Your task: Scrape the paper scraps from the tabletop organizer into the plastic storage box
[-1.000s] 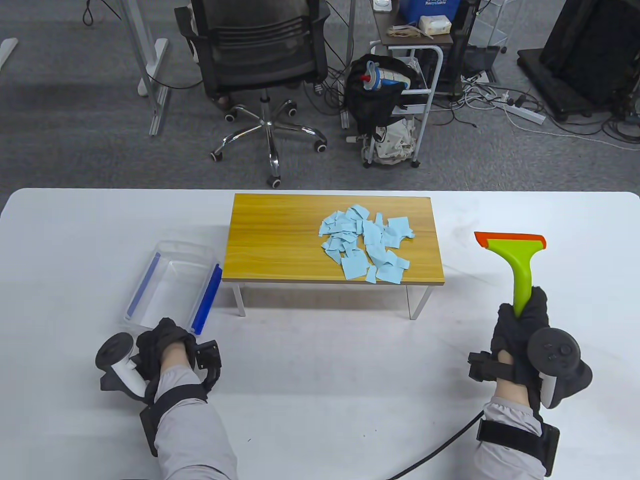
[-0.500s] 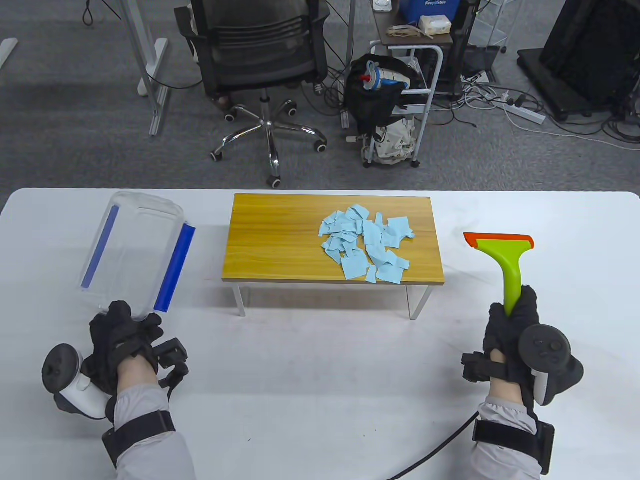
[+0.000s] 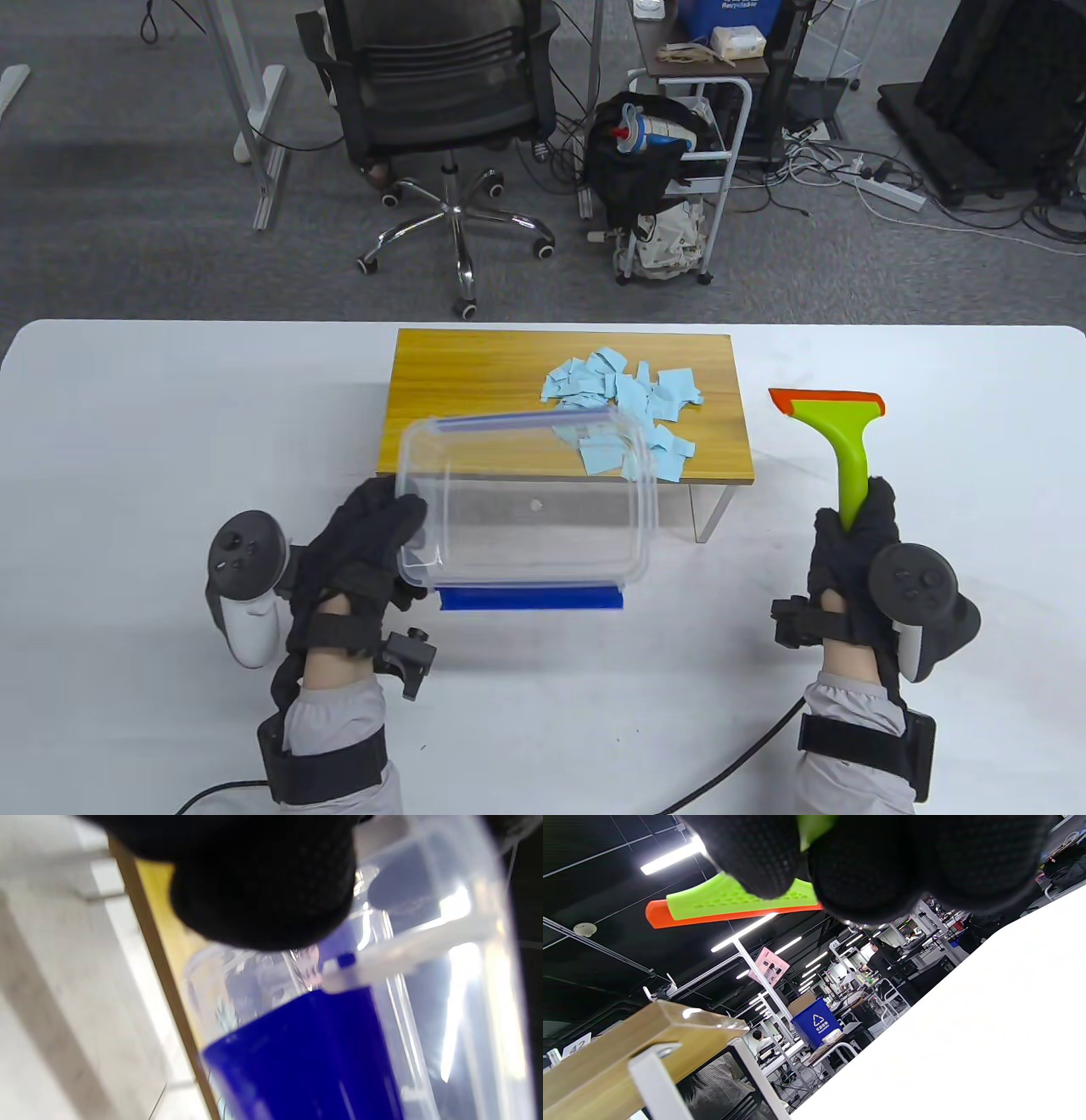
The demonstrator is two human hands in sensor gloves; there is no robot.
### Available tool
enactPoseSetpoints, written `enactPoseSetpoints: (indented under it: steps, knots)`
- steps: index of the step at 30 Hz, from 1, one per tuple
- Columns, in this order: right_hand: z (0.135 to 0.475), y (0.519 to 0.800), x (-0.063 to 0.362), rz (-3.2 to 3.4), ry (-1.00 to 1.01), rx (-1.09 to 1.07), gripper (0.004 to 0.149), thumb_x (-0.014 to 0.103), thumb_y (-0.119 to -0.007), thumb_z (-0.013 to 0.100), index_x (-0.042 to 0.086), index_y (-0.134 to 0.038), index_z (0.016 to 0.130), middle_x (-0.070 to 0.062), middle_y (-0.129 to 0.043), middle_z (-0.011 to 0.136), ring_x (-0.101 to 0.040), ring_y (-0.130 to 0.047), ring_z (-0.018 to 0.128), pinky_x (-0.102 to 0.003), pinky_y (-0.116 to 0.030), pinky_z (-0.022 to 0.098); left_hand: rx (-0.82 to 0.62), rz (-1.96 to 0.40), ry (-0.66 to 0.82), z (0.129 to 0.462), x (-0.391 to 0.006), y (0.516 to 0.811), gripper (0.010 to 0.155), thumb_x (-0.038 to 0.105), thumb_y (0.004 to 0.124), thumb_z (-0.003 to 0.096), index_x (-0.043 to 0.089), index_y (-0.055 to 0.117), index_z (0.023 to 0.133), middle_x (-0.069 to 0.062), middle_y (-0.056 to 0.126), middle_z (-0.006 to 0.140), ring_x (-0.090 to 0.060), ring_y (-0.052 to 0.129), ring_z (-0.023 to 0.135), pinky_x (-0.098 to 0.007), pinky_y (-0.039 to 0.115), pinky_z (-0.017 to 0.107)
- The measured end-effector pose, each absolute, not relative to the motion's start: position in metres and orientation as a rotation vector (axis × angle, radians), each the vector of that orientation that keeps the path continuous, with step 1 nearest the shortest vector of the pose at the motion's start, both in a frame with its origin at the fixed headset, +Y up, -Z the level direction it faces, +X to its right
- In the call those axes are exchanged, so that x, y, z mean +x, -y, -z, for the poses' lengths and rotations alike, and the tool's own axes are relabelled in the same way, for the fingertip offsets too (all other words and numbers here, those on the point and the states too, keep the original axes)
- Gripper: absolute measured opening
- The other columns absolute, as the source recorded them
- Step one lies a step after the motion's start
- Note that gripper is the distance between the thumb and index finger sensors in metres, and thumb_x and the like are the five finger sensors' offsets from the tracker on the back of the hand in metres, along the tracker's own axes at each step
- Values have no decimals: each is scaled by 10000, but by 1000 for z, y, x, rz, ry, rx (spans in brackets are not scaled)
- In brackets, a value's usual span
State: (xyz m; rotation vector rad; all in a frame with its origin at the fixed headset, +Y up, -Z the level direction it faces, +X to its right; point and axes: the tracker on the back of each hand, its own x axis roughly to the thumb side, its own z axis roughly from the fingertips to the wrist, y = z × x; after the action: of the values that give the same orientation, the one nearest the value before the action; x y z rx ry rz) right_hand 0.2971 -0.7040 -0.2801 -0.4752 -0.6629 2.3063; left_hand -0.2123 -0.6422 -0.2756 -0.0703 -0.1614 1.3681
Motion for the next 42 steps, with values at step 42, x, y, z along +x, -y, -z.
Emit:
enactPoseSetpoints:
  steps: [42]
  knots:
    - [288,670,217,-2326,697,-144,624,199,-826,487,68,-556,1034,-378,-724,852,-416,-974,430,-392,-904,210,-468,-1460,-19,307,-142,786,667,545,850,557,158,500,973,-89,726,745,-132,988,301,-213,896,200]
